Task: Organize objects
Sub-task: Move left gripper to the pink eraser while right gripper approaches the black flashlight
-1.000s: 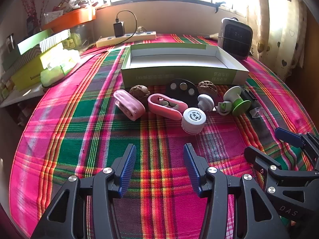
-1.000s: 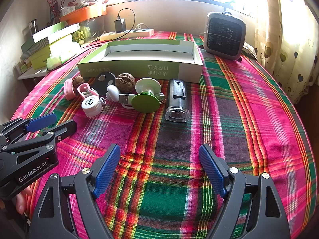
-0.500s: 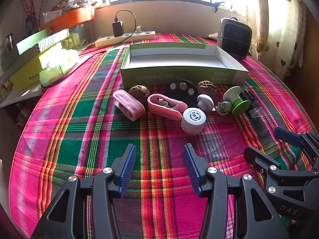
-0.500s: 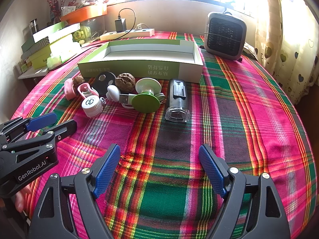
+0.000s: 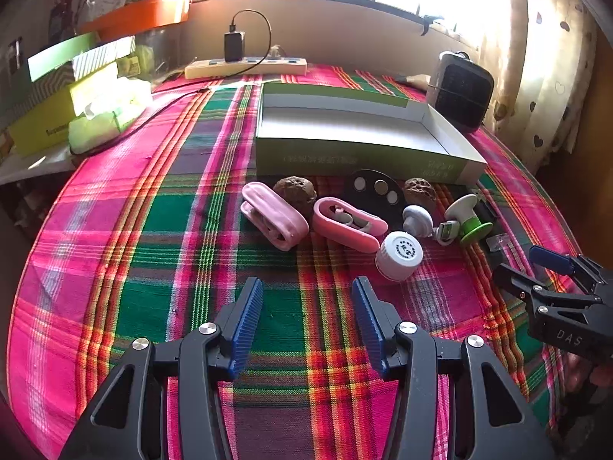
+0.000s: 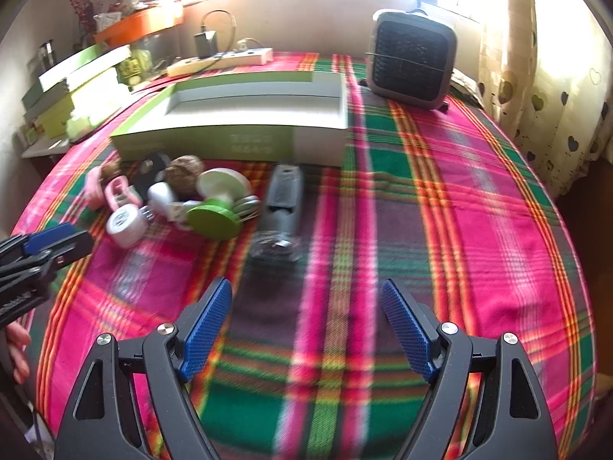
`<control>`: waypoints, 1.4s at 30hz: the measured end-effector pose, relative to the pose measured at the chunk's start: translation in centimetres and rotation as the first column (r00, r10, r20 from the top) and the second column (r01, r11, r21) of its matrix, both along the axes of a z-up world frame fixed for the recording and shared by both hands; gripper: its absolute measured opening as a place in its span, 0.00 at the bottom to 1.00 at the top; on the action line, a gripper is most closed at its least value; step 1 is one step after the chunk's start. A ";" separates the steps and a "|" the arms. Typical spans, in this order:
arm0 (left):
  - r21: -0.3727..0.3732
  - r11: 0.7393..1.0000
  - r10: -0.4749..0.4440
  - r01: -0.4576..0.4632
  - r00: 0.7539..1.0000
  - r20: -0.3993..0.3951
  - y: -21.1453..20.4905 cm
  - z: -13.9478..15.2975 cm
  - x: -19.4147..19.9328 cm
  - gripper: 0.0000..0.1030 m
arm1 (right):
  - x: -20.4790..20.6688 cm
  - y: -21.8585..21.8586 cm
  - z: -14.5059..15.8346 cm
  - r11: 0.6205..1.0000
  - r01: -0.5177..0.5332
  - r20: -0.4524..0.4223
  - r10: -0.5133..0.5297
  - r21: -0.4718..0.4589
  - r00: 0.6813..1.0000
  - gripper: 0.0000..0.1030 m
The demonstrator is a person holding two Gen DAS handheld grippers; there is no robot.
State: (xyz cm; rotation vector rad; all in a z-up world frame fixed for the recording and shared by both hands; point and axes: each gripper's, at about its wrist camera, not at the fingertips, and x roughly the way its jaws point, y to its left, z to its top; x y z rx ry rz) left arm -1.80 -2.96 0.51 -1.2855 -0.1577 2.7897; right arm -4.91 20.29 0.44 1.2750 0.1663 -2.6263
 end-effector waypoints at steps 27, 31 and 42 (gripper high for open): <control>-0.007 0.990 0.138 -0.138 0.990 0.039 -3.8 0.2 -2.6 0.46 | -3.7 0.2 0.2 0.999 -0.045 0.018 0.044 0.022 0.999 0.78; -0.024 0.985 0.170 -0.169 0.985 0.034 -4.9 0.4 -2.6 0.46 | -3.8 0.5 0.2 0.999 -0.041 0.013 0.041 0.024 0.999 0.75; -0.010 0.996 0.085 -0.085 0.996 0.032 -3.7 0.4 -3.3 0.46 | -4.0 -0.1 0.4 0.997 -0.075 0.010 0.075 0.026 0.997 0.64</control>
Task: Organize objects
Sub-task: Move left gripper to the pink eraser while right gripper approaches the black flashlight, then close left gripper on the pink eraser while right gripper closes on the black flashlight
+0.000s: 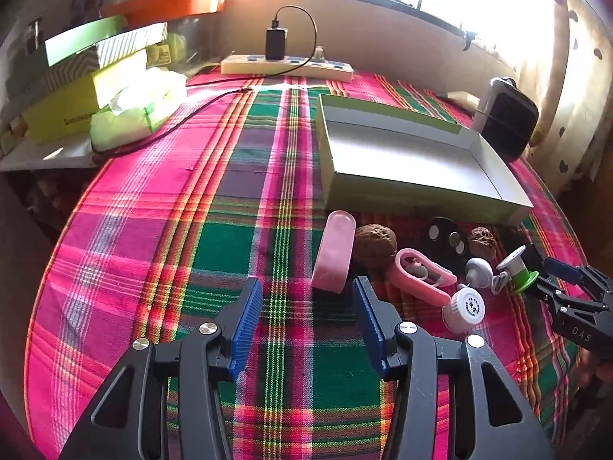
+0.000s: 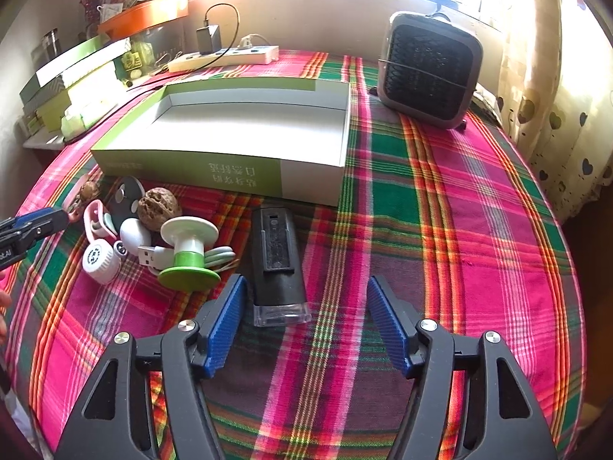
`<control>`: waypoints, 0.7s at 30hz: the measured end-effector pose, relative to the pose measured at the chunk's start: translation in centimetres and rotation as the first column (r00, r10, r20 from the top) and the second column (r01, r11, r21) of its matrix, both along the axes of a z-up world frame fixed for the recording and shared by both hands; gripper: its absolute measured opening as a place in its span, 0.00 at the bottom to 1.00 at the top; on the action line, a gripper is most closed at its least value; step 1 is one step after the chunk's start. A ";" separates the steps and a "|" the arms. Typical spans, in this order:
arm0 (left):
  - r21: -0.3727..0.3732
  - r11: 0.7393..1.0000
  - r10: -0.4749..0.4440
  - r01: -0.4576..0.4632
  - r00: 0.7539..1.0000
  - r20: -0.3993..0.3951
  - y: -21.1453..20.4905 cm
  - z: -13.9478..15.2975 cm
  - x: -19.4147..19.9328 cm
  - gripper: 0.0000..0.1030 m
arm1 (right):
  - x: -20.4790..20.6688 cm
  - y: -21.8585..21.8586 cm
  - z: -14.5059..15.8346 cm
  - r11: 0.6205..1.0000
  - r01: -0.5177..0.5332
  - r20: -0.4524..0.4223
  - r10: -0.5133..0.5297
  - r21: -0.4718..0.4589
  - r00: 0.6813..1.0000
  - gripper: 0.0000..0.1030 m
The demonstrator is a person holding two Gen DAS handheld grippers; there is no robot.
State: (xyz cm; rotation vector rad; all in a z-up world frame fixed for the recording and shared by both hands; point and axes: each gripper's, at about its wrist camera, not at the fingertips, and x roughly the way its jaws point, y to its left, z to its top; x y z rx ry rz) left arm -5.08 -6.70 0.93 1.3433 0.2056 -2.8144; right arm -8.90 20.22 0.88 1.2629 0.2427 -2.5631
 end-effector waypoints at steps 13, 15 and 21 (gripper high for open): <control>-0.083 0.995 -0.056 0.058 0.998 0.027 0.5 -0.4 -2.4 0.46 | -1.3 -0.8 -0.1 0.999 -0.045 0.001 0.045 -0.014 0.999 0.63; -0.082 0.995 -0.057 0.059 0.998 0.026 0.2 -0.4 -2.6 0.46 | -1.4 -0.8 -0.1 0.999 -0.047 0.002 0.048 -0.015 0.999 0.63; -0.106 0.992 -0.062 0.064 0.998 0.023 0.1 -0.5 -3.2 0.46 | -1.8 -0.9 -0.1 0.999 -0.046 -0.005 0.046 -0.023 0.999 0.53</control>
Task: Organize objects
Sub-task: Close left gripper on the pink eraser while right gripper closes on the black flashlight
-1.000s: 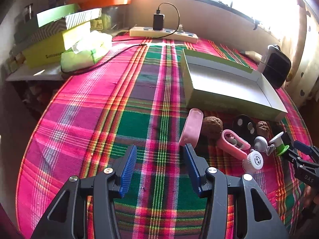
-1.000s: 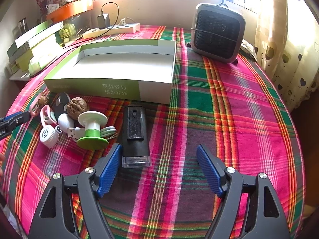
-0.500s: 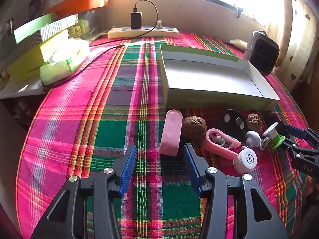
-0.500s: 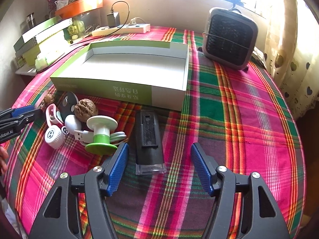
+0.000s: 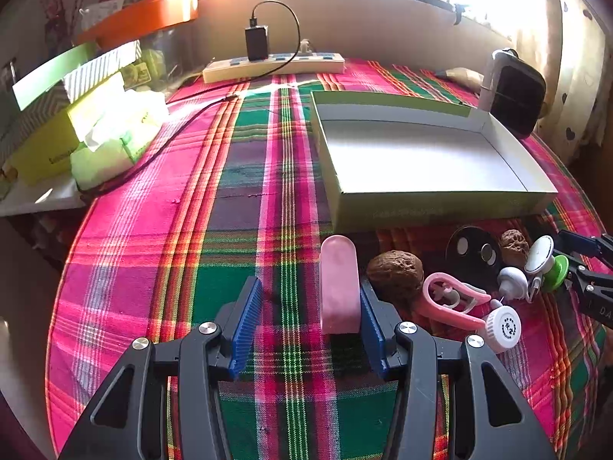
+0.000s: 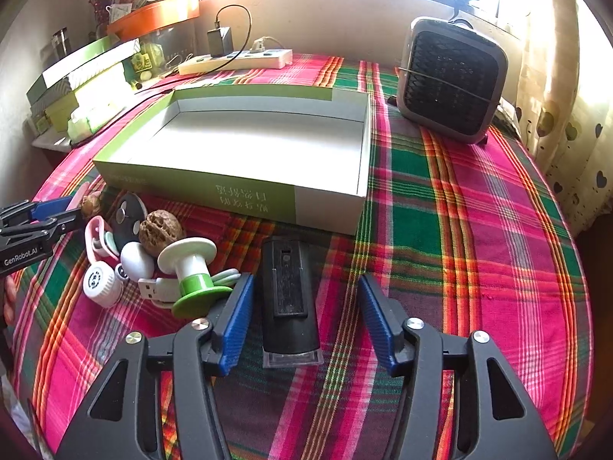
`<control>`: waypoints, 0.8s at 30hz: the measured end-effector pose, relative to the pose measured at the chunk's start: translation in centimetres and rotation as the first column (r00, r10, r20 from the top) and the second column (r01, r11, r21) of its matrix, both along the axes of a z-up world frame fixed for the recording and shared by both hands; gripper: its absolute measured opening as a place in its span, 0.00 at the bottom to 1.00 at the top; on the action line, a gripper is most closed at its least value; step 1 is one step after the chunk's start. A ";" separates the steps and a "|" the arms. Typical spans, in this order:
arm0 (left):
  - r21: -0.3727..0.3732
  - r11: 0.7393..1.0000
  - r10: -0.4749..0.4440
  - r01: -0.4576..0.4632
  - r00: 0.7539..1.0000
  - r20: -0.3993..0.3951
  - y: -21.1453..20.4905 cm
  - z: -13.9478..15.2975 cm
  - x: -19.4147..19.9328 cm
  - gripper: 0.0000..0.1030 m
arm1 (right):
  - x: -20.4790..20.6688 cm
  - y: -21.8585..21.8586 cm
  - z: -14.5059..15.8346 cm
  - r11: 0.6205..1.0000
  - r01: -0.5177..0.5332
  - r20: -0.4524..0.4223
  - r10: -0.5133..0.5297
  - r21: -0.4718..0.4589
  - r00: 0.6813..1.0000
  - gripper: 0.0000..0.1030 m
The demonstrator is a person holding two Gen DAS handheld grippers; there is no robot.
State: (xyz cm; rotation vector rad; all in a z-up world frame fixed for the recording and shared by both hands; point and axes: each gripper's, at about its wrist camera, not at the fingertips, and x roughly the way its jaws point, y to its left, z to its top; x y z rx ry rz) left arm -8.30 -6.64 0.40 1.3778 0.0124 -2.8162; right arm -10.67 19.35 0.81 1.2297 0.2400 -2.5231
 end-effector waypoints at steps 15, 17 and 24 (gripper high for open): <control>0.003 1.000 -0.003 0.003 1.000 -0.007 -0.2 0.1 -0.5 0.34 | 0.0 0.0 0.1 1.000 -0.006 -0.008 0.006 -0.012 1.000 0.29; 0.006 1.000 0.001 -0.001 1.000 -0.005 -0.4 0.1 -0.5 0.31 | 0.0 0.0 0.1 1.000 -0.005 -0.007 0.005 -0.015 1.000 0.28; 0.008 1.000 0.006 -0.006 1.000 -0.001 -0.6 0.1 -0.7 0.23 | 0.0 0.1 0.1 1.000 -0.002 -0.007 0.002 -0.015 1.000 0.28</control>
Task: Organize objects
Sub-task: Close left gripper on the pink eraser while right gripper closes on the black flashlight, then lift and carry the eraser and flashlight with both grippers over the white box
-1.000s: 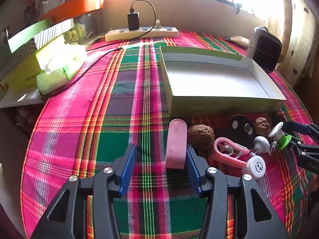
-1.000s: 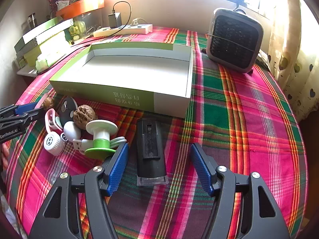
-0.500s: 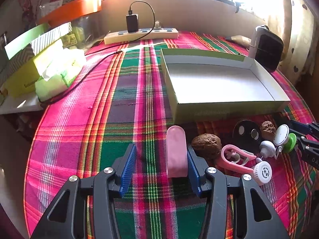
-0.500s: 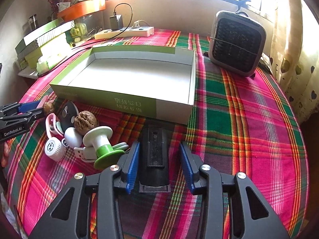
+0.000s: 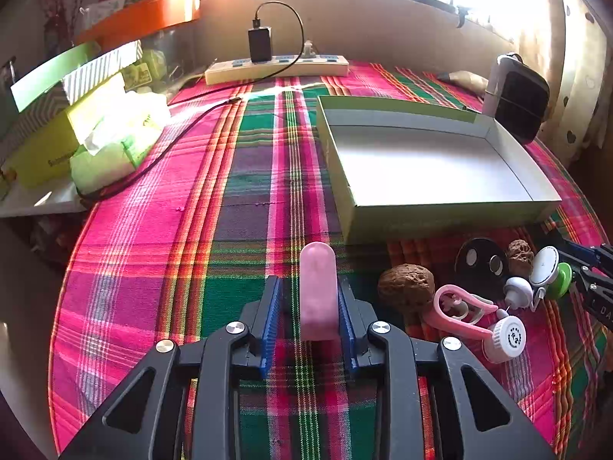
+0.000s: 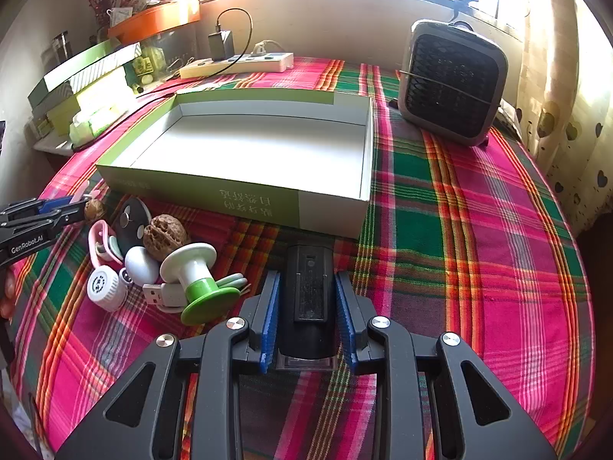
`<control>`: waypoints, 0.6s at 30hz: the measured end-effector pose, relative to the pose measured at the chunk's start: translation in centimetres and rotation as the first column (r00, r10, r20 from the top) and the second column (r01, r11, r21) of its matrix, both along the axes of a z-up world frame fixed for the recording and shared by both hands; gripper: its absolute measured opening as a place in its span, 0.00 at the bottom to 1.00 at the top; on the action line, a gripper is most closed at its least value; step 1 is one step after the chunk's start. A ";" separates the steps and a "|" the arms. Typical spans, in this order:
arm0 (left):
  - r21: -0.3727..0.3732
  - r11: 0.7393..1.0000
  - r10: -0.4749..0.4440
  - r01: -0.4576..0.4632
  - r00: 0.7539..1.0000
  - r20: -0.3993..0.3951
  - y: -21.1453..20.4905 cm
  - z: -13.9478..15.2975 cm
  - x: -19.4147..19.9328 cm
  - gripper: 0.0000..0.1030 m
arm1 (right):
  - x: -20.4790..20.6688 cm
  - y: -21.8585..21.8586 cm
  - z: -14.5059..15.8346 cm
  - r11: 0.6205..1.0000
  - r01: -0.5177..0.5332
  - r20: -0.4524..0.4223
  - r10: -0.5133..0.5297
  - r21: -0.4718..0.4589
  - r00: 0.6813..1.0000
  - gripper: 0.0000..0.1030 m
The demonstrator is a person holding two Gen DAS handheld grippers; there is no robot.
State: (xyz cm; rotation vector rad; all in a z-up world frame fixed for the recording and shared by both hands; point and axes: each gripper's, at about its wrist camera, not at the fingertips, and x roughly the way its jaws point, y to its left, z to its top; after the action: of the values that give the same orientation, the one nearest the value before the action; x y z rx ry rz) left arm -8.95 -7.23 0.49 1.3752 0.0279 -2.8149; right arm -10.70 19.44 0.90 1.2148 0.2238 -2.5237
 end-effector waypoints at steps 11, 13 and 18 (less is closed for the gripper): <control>0.010 1.000 0.001 -0.001 1.000 0.007 -0.2 0.1 -0.1 0.16 | 0.0 0.1 0.1 1.000 0.020 0.002 -0.020 0.000 1.000 0.28; 0.011 1.000 -0.002 0.002 1.000 0.008 -0.1 0.1 -0.1 0.16 | 0.0 0.1 0.2 1.000 0.022 0.002 -0.022 -0.003 1.000 0.28; 0.018 1.000 -0.011 0.011 1.000 -0.008 0.3 0.8 0.1 0.16 | 0.1 0.3 1.0 1.000 0.020 -0.007 -0.020 -0.011 1.000 0.28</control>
State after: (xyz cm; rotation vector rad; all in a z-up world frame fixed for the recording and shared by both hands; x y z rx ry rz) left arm -8.89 -6.90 1.32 1.3715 0.0462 -2.8364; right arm -10.60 19.70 1.88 1.2095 0.2001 -2.5437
